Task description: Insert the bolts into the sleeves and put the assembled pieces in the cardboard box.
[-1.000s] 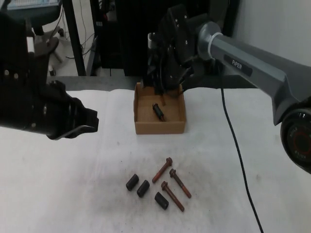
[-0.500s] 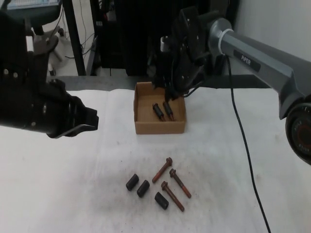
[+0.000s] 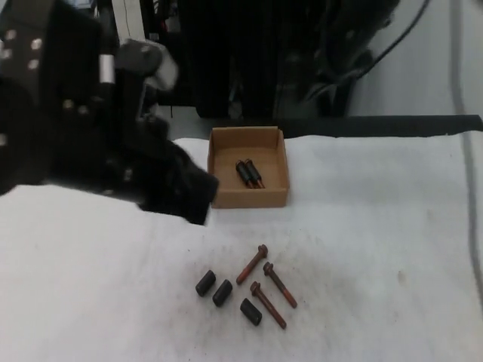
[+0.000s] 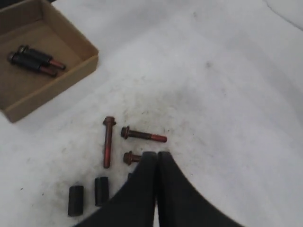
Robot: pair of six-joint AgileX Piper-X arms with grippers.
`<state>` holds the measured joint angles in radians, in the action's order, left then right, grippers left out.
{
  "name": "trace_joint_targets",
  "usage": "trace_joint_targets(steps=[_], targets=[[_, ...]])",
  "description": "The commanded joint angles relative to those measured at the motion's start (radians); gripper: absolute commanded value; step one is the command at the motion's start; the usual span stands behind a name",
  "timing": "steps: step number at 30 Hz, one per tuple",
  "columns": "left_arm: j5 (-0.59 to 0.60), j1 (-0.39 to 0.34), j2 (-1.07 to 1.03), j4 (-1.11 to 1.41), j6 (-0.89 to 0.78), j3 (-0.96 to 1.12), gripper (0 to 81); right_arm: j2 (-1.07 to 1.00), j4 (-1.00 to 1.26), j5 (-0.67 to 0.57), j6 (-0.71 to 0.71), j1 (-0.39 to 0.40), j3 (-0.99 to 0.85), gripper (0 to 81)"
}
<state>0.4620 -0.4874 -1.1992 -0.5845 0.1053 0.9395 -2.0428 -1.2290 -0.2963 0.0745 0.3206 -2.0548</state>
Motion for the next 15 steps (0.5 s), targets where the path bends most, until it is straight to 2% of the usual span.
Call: trace_joint_targets(steps=[1, 9, 15], targets=[[-0.04, -0.055, -0.062, 0.017, -0.027, 0.036, 0.3, 0.231, -0.063, 0.033, -0.075, -0.032, 0.121, 0.8], [-0.15, -0.083, -0.301, 0.033, -0.04, 0.143, 0.3, 0.71, 0.094, 0.036, -0.075, -0.086, 0.551, 0.8], [-0.155, -0.087, -0.485, 0.031, -0.018, 0.278, 1.8, 0.987, 0.118, 0.036, -0.067, -0.137, 0.873, 0.8]])
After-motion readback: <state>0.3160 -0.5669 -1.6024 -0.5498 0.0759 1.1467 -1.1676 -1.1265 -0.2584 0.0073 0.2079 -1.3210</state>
